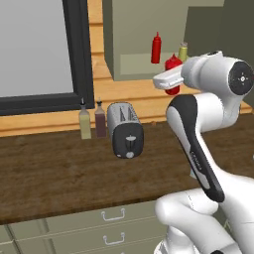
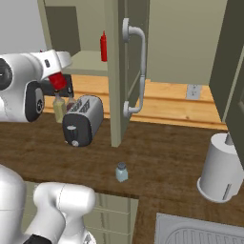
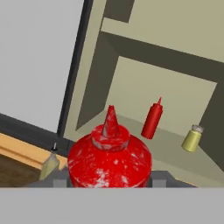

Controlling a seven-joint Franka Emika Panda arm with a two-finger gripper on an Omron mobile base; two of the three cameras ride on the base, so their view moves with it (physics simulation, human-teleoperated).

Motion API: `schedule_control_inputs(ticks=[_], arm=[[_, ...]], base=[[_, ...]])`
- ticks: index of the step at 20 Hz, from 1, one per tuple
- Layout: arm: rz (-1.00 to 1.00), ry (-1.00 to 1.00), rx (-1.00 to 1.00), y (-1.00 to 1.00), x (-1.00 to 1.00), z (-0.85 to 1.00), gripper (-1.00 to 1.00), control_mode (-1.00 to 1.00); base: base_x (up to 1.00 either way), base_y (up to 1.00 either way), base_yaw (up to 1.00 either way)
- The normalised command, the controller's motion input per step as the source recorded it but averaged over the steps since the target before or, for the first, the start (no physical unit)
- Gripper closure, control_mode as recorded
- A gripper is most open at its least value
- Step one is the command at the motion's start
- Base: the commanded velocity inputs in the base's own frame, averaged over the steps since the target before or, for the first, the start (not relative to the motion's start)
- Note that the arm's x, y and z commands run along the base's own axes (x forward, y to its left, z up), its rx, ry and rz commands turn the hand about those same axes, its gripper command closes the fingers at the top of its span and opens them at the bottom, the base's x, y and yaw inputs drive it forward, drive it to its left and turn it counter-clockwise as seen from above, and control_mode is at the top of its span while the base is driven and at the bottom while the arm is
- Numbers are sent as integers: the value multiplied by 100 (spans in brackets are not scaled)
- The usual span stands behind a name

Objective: Put the shaker and condiment bottle from the counter next to their counterparts in the cabinet.

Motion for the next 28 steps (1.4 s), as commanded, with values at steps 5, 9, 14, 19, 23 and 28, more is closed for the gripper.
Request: schedule_control_inputs(ticks=[5, 9, 14, 19, 23, 28], arm=[[0, 8, 11, -14, 6, 21, 100, -100], [0, 10, 21, -16, 6, 53, 100, -100], [-2, 13, 7, -5, 18, 34, 100, -100], [0, -4, 0, 0, 12, -4, 100, -100], [0, -11, 0, 0, 26, -7, 100, -100], [0, -15, 0, 0, 22, -22, 100, -100]], base=[[0, 0, 0], [0, 0, 0], [0, 0, 0], [0, 0, 0], [0, 0, 0], [0, 0, 0]])
